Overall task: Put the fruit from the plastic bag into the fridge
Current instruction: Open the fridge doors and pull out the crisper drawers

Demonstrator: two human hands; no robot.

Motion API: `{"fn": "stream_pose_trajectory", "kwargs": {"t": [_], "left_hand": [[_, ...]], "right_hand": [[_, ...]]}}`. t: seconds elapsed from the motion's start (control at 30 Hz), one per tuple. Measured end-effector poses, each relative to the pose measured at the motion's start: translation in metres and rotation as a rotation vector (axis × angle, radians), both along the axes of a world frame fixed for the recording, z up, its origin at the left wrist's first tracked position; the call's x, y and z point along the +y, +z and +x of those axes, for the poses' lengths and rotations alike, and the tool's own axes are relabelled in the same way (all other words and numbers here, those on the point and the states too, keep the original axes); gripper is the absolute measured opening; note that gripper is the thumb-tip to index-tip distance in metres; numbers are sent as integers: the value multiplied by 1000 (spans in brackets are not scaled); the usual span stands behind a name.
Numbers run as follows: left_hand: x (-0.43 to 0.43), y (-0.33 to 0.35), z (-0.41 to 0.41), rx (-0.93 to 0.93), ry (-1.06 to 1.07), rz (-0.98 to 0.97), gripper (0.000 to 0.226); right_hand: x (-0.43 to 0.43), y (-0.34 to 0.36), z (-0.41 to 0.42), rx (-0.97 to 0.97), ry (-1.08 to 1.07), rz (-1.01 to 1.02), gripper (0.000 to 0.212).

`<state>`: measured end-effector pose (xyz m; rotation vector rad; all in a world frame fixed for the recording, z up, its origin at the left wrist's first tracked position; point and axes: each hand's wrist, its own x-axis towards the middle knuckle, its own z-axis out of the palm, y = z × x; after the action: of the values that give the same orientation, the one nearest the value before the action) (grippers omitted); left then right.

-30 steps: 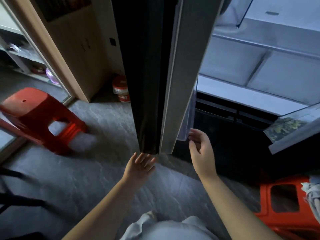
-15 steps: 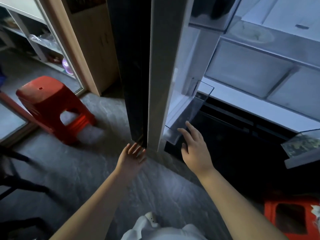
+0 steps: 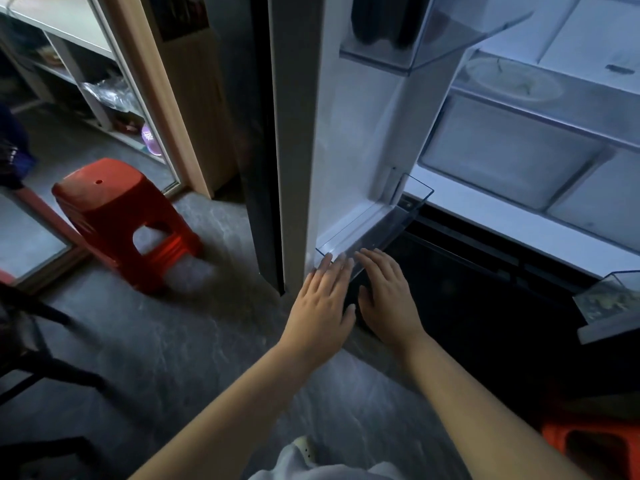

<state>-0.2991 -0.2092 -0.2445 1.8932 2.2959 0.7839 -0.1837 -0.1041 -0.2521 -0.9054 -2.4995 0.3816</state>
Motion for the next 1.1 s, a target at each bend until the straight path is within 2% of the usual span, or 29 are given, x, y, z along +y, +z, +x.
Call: {"fn": "stream_pose_trajectory", "kwargs": {"t": [0.1,0.23,0.3,0.4,0.57,0.83,1.1], "left_hand": [[16,-4,-5,115,-4,-187,69],[17,-12,-10,149,14,-187,73],[17,-15,-15,193,20,-161,77],[17,-15,-31,212,43,-174,82],[17,-3,-71,212,99,-279,81],[34,12,-130,200,134,-346,81],[35,11,-133,176,134,-371,88]], "right_hand": [[21,6,6,-50,31,38,61],[41,3,7,-318,59,46,76],[41,-2,2,-371,44,85,79],[39,-1,-11,-402,46,135,81],[41,3,-44,-399,116,91,79],[41,10,-99,-397,131,66,81],[47,8,-99,-423,164,78,89]]}}
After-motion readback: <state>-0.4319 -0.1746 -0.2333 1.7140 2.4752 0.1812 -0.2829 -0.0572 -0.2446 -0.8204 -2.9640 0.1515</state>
